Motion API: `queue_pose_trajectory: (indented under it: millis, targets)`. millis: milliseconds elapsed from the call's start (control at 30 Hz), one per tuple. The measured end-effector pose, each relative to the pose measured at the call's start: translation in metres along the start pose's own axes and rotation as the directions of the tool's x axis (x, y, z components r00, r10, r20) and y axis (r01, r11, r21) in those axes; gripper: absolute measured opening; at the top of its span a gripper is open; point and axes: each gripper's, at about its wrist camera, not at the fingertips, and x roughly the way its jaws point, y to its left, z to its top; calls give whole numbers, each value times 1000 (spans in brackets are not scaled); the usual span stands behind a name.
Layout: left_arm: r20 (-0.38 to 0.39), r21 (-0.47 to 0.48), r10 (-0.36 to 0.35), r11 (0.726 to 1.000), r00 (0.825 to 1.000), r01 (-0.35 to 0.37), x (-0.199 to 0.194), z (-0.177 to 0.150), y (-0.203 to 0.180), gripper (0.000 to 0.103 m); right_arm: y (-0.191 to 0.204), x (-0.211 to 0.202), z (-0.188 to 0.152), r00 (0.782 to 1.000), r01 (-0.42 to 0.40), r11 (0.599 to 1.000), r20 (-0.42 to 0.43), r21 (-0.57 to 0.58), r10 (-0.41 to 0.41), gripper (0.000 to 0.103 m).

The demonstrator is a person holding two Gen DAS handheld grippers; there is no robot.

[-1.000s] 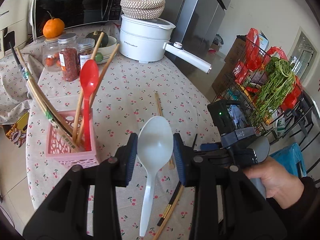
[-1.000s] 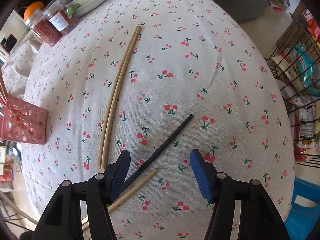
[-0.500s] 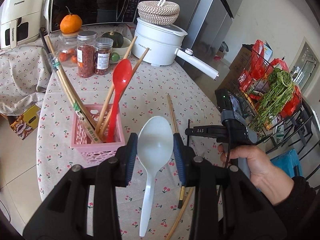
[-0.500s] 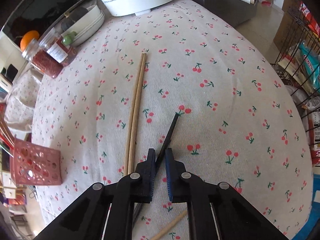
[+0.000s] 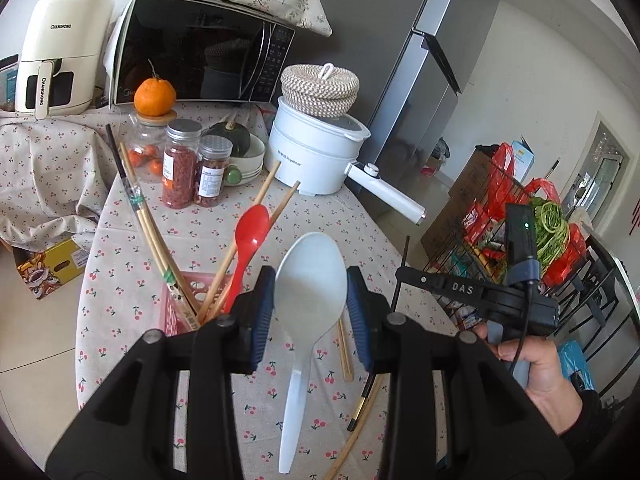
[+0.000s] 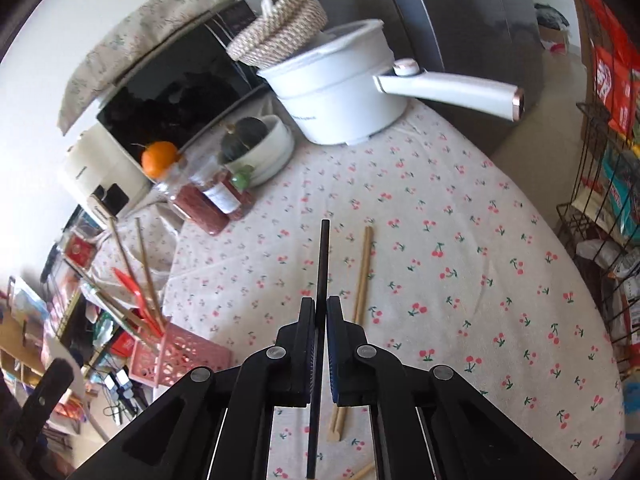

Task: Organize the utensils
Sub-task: 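Lower the white spoon into the pink holder with the left gripper while the right gripper lifts the black chopstick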

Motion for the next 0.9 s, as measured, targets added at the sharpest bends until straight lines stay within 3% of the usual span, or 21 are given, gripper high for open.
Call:
queue_pose_trajectory:
  millis: [267,500,733,900]
  targets:
    - [168,-42,0,999,986,7,-15,18,15,37,37,-51,-4,990,-58,983,119,-176,80,5]
    - [275,-83,37,996,961,-14,-2,24,33,37,48,-71,-3,972,-101,970,185,-222,143,5]
    - [340,-76,121,992,933,-101,15,27,37,37,63,-63,0,979,-83,963,159,-255,126,5]
    - [348,-80,152,988,925,-133,25,27,38,37,72,-60,-6,990,-65,951,103,-301,101,5]
